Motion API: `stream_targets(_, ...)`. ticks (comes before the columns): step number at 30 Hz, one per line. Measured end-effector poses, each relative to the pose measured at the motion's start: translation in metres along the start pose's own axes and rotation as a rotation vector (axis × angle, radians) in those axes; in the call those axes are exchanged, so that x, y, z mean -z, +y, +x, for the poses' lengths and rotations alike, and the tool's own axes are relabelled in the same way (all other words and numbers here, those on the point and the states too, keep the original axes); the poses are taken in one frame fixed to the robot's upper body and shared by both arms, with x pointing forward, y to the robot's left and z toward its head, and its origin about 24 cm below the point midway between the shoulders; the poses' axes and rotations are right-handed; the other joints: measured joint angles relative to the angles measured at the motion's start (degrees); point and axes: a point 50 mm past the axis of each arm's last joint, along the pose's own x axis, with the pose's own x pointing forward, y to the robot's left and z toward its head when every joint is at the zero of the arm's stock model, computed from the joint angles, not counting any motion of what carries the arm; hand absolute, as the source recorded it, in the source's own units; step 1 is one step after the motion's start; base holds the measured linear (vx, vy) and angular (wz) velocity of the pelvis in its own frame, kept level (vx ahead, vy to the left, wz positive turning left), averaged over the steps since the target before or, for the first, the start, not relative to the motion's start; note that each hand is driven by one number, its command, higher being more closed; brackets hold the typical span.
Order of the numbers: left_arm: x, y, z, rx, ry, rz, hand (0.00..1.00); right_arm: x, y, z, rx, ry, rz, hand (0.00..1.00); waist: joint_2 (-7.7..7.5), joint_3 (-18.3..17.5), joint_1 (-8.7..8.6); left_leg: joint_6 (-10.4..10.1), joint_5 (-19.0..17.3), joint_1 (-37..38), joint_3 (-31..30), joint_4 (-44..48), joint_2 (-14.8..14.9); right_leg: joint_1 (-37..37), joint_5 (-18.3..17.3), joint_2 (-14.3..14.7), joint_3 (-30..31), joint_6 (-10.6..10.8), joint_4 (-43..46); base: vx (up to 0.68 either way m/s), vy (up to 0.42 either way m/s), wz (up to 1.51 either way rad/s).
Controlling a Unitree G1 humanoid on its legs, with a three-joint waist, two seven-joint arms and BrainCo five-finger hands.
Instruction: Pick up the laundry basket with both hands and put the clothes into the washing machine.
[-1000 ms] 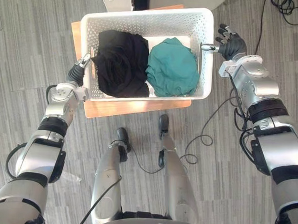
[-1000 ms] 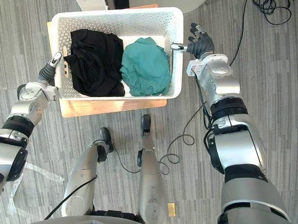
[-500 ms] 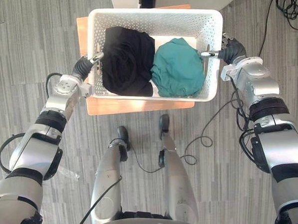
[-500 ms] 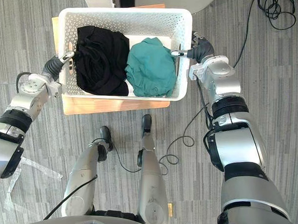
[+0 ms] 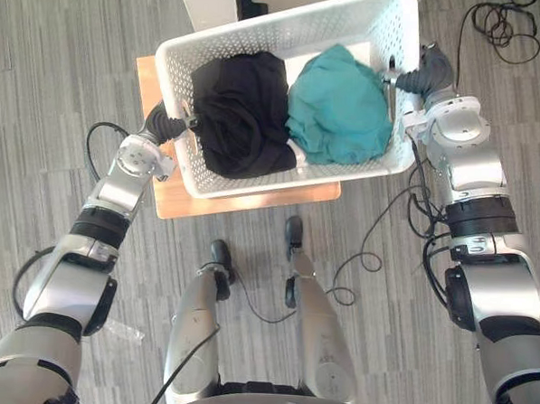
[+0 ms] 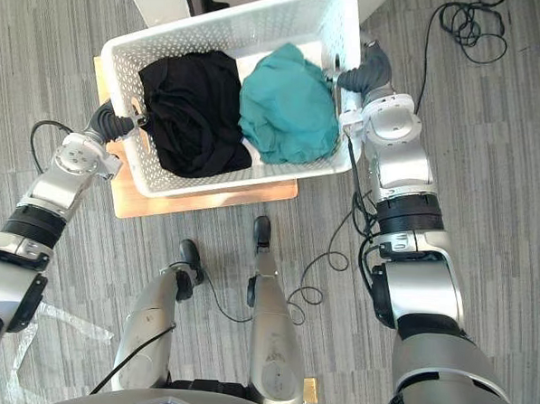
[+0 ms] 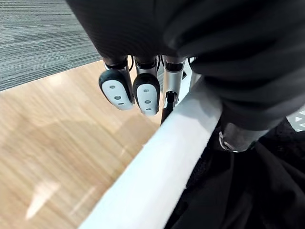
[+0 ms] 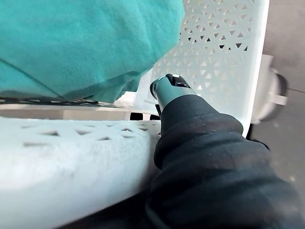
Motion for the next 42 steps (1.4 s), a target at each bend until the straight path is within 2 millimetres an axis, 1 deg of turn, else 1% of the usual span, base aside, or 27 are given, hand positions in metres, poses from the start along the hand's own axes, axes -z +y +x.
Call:
stream_targets(1,0.0,-0.001,-0.002,-0.013,-0.008,-0.017,1.0,-0.002,-0.001,-0.004,0.004,-0.019,0.011,1.0,0.0,0.0,-0.02,-0.08,-0.05,0.49,0.03,-0.13,0.04,0.47,-0.03,0.06,0.03,0.0,-0.09,0.03,-0.055,-0.03)
stream_targets(4,0.003,-0.003,-0.018,-0.079,-0.038,-0.107,1.0,-0.004,-0.001,-0.03,-0.008,-0.089,0.104,1.0,-0.2,-0.1,-0.05,-0.41,-0.28,3.11,0.12,-0.75,0.15,2.79,-0.27,0.24,0.13,0.05,-0.38,0.03,-0.047,-0.03)
stream_targets(7,0.005,-0.01,-0.038,-0.111,-0.074,-0.15,1.0,0.018,-0.004,-0.06,-0.018,-0.063,0.238,1.0,-1.28,-0.65,0.21,-0.7,0.0,6.13,0.11,-2.17,-0.3,5.2,-0.99,0.2,-0.1,-0.12,-0.22,0.02,-0.053,0.03)
stream_targets(10,0.017,-0.022,-0.061,-0.095,-0.062,-0.201,1.0,0.041,-0.003,-0.085,-0.037,-0.005,0.322,1.0,-2.74,-2.0,-0.18,-1.03,0.61,8.85,-0.22,-4.42,-1.22,7.03,-1.8,-0.17,-0.36,-0.08,-0.14,0.02,-0.043,0.11)
stream_targets(14,0.05,-0.058,-0.092,0.035,0.06,-0.221,1.0,0.076,-0.01,-0.117,-0.08,0.134,0.315,1.0,-2.99,-5.5,-1.35,-1.31,0.42,11.32,-1.89,-5.68,-2.34,10.18,-2.62,-0.38,-0.72,-0.23,-1.58,0.03,-0.008,0.13)
stream_targets(18,0.074,-0.075,-0.115,0.118,0.159,-0.219,1.0,0.11,-0.008,-0.142,-0.112,0.284,0.317,1.0,-3.44,-7.19,-2.57,-1.09,-0.33,14.76,-1.22,-5.52,-2.33,13.25,-2.67,0.22,0.32,-0.12,-2.12,0.04,-0.004,-0.16)
stream_targets(20,0.084,-0.071,-0.124,0.113,0.197,-0.215,1.0,0.117,0.001,-0.151,-0.129,0.313,0.352,1.0,-3.32,-7.28,-2.44,-1.4,-3.62,15.94,-0.7,-1.34,-0.76,13.96,-3.36,2.12,3.16,0.15,-0.79,0.0,0.022,-0.9)
stream_targets(22,0.091,-0.062,-0.137,0.071,0.22,-0.236,1.0,0.122,0.016,-0.157,-0.104,0.307,0.423,1.0,-3.22,-7.51,-0.89,-2.04,-8.73,17.78,-8.0,4.15,-0.91,14.21,-4.46,5.51,9.88,0.25,1.64,-0.05,0.128,-1.74)
stream_targets(23,0.091,-0.062,-0.142,0.058,0.222,-0.238,1.0,0.125,0.019,-0.168,-0.08,0.302,0.449,1.0,-2.28,-8.84,-0.75,-2.63,-12.21,18.04,-13.08,6.46,-1.44,14.15,-4.56,7.68,13.15,1.04,1.96,-0.07,0.178,-1.6)
stream_targets(24,0.092,-0.061,-0.144,0.052,0.225,-0.234,1.0,0.128,0.02,-0.176,-0.062,0.307,0.458,1.0,-2.09,-9.69,-0.98,-2.19,-13.28,18.13,-13.16,7.36,-1.6,14.1,-4.45,8.15,14.5,1.33,1.92,-0.09,0.219,-1.36)
stream_targets(25,0.094,-0.067,-0.149,0.06,0.232,-0.225,1.0,0.131,0.022,-0.195,-0.015,0.318,0.488,1.0,-2.16,-12.16,-2.01,-1.28,-14.43,18.13,-11.61,7.89,-2.15,13.71,-4.08,8.4,17.24,2.03,1.3,-0.07,0.202,-1.0)
stream_targets(27,0.093,-0.072,-0.159,0.055,0.236,-0.244,1.0,0.13,0.022,-0.224,0.051,0.338,0.5,1.0,-2.6,-14.45,-3.66,0.39,-15.3,18.52,-6.25,7.93,-3.24,13.37,-2.26,8.17,23.15,3.98,-0.93,-0.08,0.225,-1.19)
stream_targets(28,0.093,-0.073,-0.161,0.053,0.236,-0.253,1.0,0.128,0.021,-0.229,0.061,0.336,0.489,1.0,-2.74,-14.69,-4.02,0.84,-15.54,18.66,-4.36,8.09,-3.52,13.23,-1.42,7.98,25.01,4.5,-1.77,-0.09,0.259,-1.57)
stream_targets(29,0.093,-0.076,-0.164,0.053,0.244,-0.278,1.0,0.122,0.019,-0.239,0.09,0.323,0.464,1.0,-2.69,-15.03,-4.77,1.68,-15.96,18.49,-0.85,9.28,-4.27,12.36,0.64,7.1,27.52,2.88,-4.34,-0.07,0.175,-1.37)
stream_targets(30,0.093,-0.077,-0.165,0.054,0.246,-0.285,1.0,0.12,0.02,-0.242,0.103,0.323,0.456,1.0,-2.71,-14.96,-4.8,2.1,-15.83,18.45,0.39,9.48,-4.47,11.9,-0.17,6.56,26.86,0.36,-5.17,-0.1,0.218,-1.6)
stream_targets(31,0.094,-0.079,-0.166,0.05,0.254,-0.301,1.0,0.121,0.023,-0.245,0.119,0.336,0.443,1.0,-2.14,-14.69,-4.82,3.96,-14.82,18.73,2.23,8.27,-3.94,10.58,-4.15,5.72,21.3,-6.57,-5.22,-0.13,0.183,-1.61)
stream_targets(32,0.096,-0.077,-0.168,0.037,0.265,-0.306,1.0,0.122,0.026,-0.249,0.144,0.353,0.444,1.0,-1.89,-14.54,-4.34,5.22,-13.99,20.5,6.13,5.08,-3.14,7.09,-8.01,4.22,10.84,-9.48,-0.03,-0.14,0.193,-2.07)
stream_targets(33,0.101,-0.076,-0.173,0.023,0.289,-0.315,1.0,0.123,0.031,-0.252,0.147,0.367,0.447,1.0,-1.92,-14.39,-3.83,5.55,-13.13,23.78,11.21,2.24,-2.86,4.9,-9.37,1.95,-0.66,-9.77,10.47,-0.13,0.174,-1.93)
stream_targets(34,0.104,-0.076,-0.176,0.016,0.304,-0.325,1.0,0.123,0.033,-0.253,0.143,0.375,0.436,1.0,-1.71,-14.3,-3.66,5.63,-12.85,25.91,13.63,0.89,-2.84,5.23,-11.04,0.69,-5.06,-10.2,15.61,-0.1,0.125,-1.92)
stream_targets(35,0.107,-0.08,-0.182,0.007,0.329,-0.348,1.0,0.124,0.033,-0.256,0.14,0.387,0.418,1.0,-0.74,-14.87,-2.96,5.91,-12.62,29.05,18.17,-1.1,-2.55,7.13,-15.64,-1.97,-11.86,-10.24,24.07,-0.14,0.107,-1.76)
stream_targets(36,0.108,-0.082,-0.185,0.004,0.338,-0.359,1.0,0.124,0.033,-0.256,0.139,0.39,0.404,1.0,0.3,-15.74,-2.8,6.04,-12.43,30.94,21.77,-2.5,-2.47,9.73,-20.79,-4.51,-15.88,-9.14,29.57,-0.12,0.096,-1.69)
stream_targets(37,0.108,-0.081,-0.184,0.003,0.338,-0.359,1.0,0.124,0.034,-0.256,0.139,0.387,0.396,1.0,0.62,-16.06,-2.79,5.98,-12.18,31.45,23.55,-3.15,-2.4,11.28,-22.77,-5.75,-17.05,-8.39,31.1,-0.13,0.05,-1.52)
stream_targets(38,0.108,-0.08,-0.184,-0.004,0.338,-0.359,1.0,0.124,0.035,-0.254,0.136,0.383,0.393,1.0,0.93,-16.77,-2.67,5.81,-11.78,31.66,27.0,-3.78,-2.04,14.06,-25.36,-7.9,-18.34,-6.45,32.03,-0.05,0.018,-1.21)
stream_targets(39,0.109,-0.079,-0.184,-0.008,0.339,-0.358,1.0,0.124,0.037,-0.253,0.135,0.382,0.399,1.0,0.85,-17.01,-2.44,5.65,-11.61,31.67,28.66,-3.98,-1.86,15.36,-26.44,-8.85,-18.56,-5.92,31.84,-0.1,-0.038,-1.72)
stream_targets(40,0.111,-0.076,-0.185,-0.021,0.344,-0.356,1.0,0.125,0.042,-0.253,0.131,0.389,0.408,1.0,0.16,-17.54,-1.83,5.05,-11.27,31.6,33.13,-4.0,-1.15,18.33,-27.44,-11.18,-19.3,-4.19,29.44,-0.05,-0.068,-1.47)
stream_targets(41,0.112,-0.075,-0.185,-0.025,0.348,-0.352,1.0,0.127,0.044,-0.253,0.128,0.397,0.411,1.0,-0.31,-17.81,-1.55,4.73,-11.09,31.61,34.87,-3.94,-0.9,19.54,-27.26,-11.77,-19.25,-3.34,27.23,-0.07,-0.138,-1.81)
stream_targets(42,0.115,-0.075,-0.186,-0.023,0.36,-0.343,1.0,0.129,0.047,-0.255,0.133,0.415,0.417,1.0,-1.46,-18.26,-0.94,4.23,-10.81,31.38,37.26,-3.17,-0.29,21.61,-26.05,-11.99,-18.71,1.99,20.71,-0.05,-0.199,-1.52)
